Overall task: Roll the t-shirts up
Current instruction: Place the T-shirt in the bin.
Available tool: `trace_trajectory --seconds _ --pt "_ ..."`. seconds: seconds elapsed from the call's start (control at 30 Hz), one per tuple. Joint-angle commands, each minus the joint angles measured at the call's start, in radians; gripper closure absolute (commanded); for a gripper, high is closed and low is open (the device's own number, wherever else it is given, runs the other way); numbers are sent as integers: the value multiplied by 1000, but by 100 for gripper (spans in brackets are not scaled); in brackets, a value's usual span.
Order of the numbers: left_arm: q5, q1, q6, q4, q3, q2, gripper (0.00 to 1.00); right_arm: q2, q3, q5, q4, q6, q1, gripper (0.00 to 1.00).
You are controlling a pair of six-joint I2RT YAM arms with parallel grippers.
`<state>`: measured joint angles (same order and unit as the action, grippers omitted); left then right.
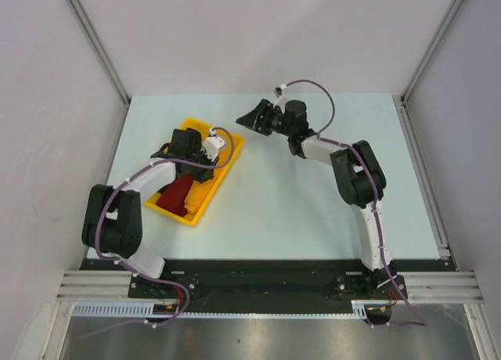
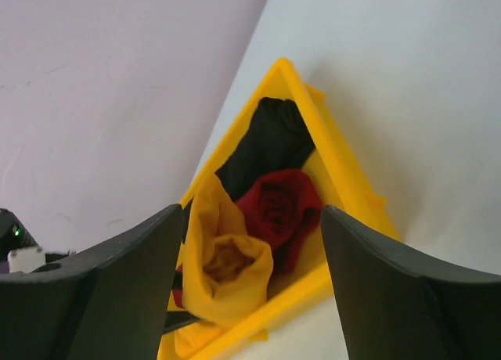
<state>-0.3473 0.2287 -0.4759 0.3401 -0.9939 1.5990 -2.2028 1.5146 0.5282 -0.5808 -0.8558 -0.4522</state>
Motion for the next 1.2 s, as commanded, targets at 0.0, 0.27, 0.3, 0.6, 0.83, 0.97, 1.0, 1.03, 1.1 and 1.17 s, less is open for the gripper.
trace_trajectory --seconds 0.0,0.27,0.3,0.6,0.83,0.97,1.0,1.03,1.1,1.17 --pt "-48 14 -72 -65 44 -85 92 -113 211 102 -4 1 -34 23" --pt "-30 17 -96 -90 66 -103 92 -264 529 127 280 142 -91 23" --pt "-27 17 -95 -95 67 -103 92 -271 536 150 300 152 -92 22" --pt "-18 26 -90 -127 83 -123 92 -305 564 247 401 285 -128 20" --pt "-4 29 -84 -122 78 -108 92 -299 550 251 441 328 -128 26" --pt "8 32 -78 -127 80 -102 93 -288 541 243 466 336 -126 39" --pt "8 32 -78 -125 80 -103 93 -288 536 240 470 340 -128 42" --pt "14 32 -72 -130 80 -102 93 -281 532 233 476 340 -128 47" --pt "19 32 -64 -135 80 -105 93 -268 516 220 481 340 -126 58" --pt "33 32 -55 -145 78 -105 93 -253 490 196 489 336 -125 69"
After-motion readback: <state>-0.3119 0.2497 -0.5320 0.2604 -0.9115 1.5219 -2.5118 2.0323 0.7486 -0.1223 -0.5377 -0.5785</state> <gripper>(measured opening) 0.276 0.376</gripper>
